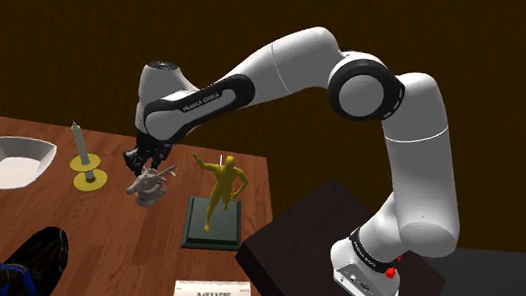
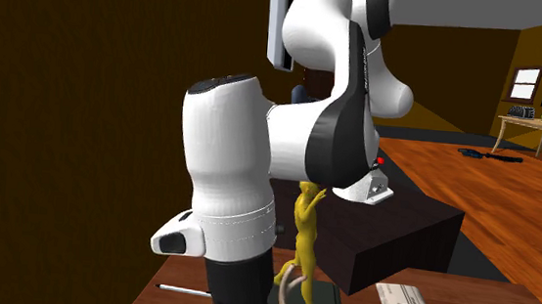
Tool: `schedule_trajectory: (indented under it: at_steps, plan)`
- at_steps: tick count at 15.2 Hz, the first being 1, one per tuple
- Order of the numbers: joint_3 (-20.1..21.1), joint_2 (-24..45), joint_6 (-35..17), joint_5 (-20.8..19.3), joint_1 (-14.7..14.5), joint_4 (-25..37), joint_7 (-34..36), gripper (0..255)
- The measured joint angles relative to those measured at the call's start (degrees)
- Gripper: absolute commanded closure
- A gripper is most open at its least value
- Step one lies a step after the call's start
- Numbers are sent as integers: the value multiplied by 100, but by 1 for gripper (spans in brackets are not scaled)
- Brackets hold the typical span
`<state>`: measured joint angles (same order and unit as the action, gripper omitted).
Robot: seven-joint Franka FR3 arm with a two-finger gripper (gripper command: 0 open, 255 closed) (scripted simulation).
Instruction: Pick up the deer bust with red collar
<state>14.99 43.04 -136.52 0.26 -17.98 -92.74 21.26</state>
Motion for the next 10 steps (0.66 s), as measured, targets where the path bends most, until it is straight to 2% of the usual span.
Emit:
schedule_trajectory:
  at_steps: [10]
  plan:
    - [70,-488,480,67,53,2,43,255]
